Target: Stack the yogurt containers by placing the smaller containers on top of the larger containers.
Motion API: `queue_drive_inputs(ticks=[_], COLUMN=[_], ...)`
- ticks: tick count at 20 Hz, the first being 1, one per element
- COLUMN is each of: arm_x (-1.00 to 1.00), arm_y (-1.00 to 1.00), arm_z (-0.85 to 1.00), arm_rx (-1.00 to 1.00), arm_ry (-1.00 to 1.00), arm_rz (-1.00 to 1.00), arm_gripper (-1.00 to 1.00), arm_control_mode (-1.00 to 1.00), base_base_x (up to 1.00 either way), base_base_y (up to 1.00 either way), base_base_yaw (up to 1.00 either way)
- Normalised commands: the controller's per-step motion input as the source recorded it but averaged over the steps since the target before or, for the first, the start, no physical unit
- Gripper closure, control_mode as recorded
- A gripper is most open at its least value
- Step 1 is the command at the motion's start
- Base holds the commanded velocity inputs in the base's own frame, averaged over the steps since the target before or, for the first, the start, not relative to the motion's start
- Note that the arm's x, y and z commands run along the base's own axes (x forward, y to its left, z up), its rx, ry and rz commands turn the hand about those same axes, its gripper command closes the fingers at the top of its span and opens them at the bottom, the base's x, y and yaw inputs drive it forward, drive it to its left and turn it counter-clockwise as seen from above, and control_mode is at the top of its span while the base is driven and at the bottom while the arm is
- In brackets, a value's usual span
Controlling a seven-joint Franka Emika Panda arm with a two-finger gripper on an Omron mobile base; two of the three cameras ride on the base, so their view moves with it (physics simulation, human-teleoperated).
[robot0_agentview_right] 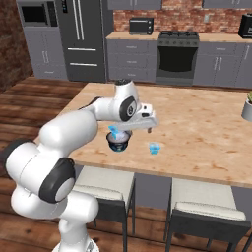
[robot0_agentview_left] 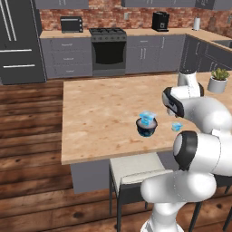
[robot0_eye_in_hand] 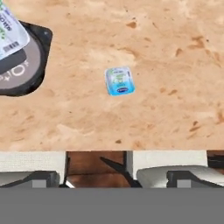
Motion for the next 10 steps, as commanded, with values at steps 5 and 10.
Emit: queue_drive_inputs(ticks=[5, 10], arm_x=[-0.03, -0.04], arm_y=[-0.41, -0.31], arm_z=[-0.02, 0.0], arm_rx=[0.16, 0.2], arm_ry=[0.0, 0.0], arm_rz=[-0.29, -0.23], arm_gripper=[-1.0, -1.0], arm_control_mode=[-1.0, -1.0], base_base_x=[0.0, 0.0], base_base_y=[0.0, 0.0], base_base_yaw=[0.0, 0.0])
